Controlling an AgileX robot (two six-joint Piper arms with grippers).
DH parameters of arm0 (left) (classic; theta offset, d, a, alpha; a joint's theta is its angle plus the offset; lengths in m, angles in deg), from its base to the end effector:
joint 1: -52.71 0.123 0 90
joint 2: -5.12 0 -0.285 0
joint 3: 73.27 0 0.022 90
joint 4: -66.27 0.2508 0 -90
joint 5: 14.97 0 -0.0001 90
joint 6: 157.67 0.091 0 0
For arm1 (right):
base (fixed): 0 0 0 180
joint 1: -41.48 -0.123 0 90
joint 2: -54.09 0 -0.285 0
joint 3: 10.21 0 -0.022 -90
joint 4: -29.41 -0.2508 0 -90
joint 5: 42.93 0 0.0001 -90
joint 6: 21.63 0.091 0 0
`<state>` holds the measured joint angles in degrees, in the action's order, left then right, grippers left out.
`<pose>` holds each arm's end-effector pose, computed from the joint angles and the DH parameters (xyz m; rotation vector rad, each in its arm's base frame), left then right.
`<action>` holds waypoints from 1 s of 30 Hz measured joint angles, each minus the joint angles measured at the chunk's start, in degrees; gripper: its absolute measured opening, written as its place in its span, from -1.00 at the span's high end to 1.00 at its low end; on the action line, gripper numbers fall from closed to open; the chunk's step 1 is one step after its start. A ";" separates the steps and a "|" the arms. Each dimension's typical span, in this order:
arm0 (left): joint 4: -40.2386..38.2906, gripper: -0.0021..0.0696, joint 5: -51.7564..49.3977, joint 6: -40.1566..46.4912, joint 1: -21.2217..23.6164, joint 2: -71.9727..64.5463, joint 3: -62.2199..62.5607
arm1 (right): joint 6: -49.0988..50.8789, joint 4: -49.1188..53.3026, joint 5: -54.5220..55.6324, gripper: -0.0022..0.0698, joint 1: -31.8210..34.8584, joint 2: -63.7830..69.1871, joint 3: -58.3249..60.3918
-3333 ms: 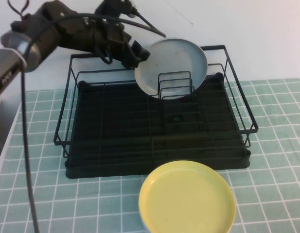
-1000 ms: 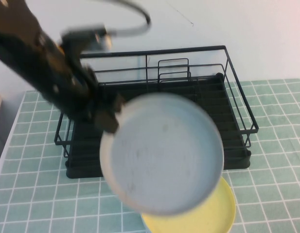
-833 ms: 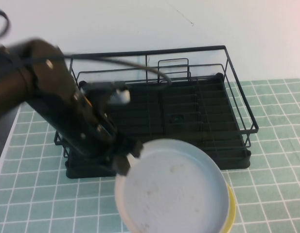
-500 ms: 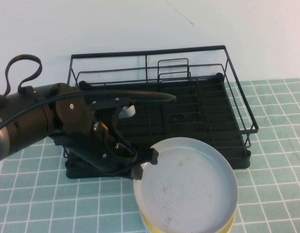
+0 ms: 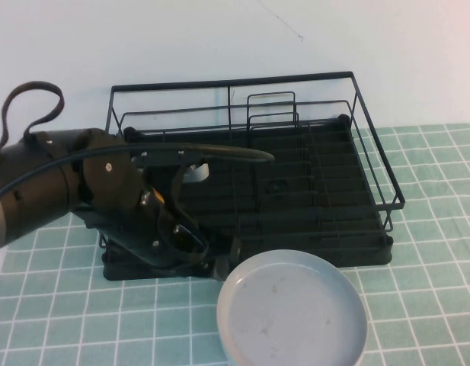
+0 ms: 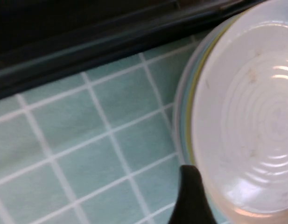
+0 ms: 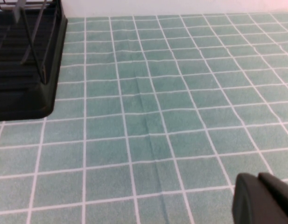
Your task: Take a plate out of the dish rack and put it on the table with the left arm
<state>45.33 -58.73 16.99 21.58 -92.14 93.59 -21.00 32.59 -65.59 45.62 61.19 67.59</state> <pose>0.2621 -0.1846 0.2609 0.3329 2.7309 -0.6082 0.0515 -0.0057 0.1749 0.0448 1.8773 -0.0974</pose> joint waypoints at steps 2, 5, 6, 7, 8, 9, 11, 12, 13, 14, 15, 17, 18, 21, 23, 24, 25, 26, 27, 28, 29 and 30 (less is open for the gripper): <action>3.63 -0.22 -1.87 0.08 0.00 1.06 1.11 | 0.00 0.00 0.00 0.95 0.00 0.00 0.00; 9.94 0.03 -6.10 1.45 0.00 4.02 4.86 | 0.00 0.00 0.00 0.95 0.00 0.00 0.00; 11.28 0.13 -7.12 2.04 0.00 4.82 6.09 | 0.00 0.00 0.00 0.95 0.00 0.00 0.00; 12.73 0.32 -8.74 3.27 0.00 6.39 7.64 | 0.00 0.00 0.00 0.95 0.00 0.00 0.00; 13.95 0.56 -10.47 4.89 0.00 8.55 9.13 | 0.00 0.00 0.00 0.95 0.00 0.00 0.00; 14.39 0.67 -11.39 5.90 0.00 10.21 10.45 | 0.00 0.00 0.00 0.95 0.00 0.00 0.00; 14.77 0.83 -12.53 7.26 0.00 15.04 12.27 | 0.00 0.00 0.00 0.95 0.00 0.00 0.00; 14.93 0.87 -12.63 7.50 0.00 17.84 12.53 | 0.00 0.00 0.00 0.95 0.00 0.00 0.00; 15.28 0.90 -12.74 7.50 0.00 20.93 12.53 | 0.00 0.00 0.00 0.95 0.00 0.00 0.00; 15.73 0.91 -12.89 7.05 0.00 24.17 12.53 | 0.00 0.00 0.00 0.95 0.00 0.00 0.00; 16.30 0.92 -12.89 6.51 0.00 26.94 12.10 | 0.00 0.00 0.00 0.95 0.00 0.00 0.00; 16.90 0.93 -11.87 5.34 0.00 34.28 9.82 | 0.00 0.00 0.00 0.95 0.00 0.00 0.00; 17.02 0.94 -11.32 4.87 0.00 37.19 8.43 | 0.00 0.00 0.00 0.95 0.00 0.00 0.00; 18.42 0.94 -9.49 3.92 0.00 47.12 2.59 | 0.00 0.00 0.00 0.95 0.00 0.00 0.00; 22.30 0.94 -9.48 1.55 0.00 53.07 -1.61 | 0.00 0.00 0.00 0.95 0.00 0.00 0.00; 24.50 0.94 -9.48 0.28 0.00 55.51 -3.71 | 0.00 0.00 0.00 0.95 0.00 0.00 0.00; 26.65 0.94 -9.48 -0.60 0.00 57.02 -5.48 | 0.00 0.00 0.00 0.95 0.00 0.00 0.00; 28.63 0.94 -9.59 -1.46 0.00 58.83 -8.19 | 0.00 0.00 0.00 0.95 0.00 0.00 0.00; 29.93 0.94 -9.72 -1.67 0.00 59.60 -9.88 | 0.00 0.00 0.00 0.95 0.00 0.00 0.00; 30.83 0.94 -9.82 -1.89 0.00 60.79 -11.83 | 0.00 0.00 0.00 0.95 0.00 0.00 0.00; 31.27 0.94 -9.82 -2.01 0.00 61.89 -13.61 | 0.00 0.00 0.00 0.95 0.00 0.00 0.00; 31.42 0.94 -9.98 -2.09 0.00 62.60 -15.14 | 0.00 0.00 0.00 0.95 0.00 0.00 0.00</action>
<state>76.74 -68.71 14.89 21.58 -29.53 78.46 -21.00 32.59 -65.59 45.62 61.19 67.59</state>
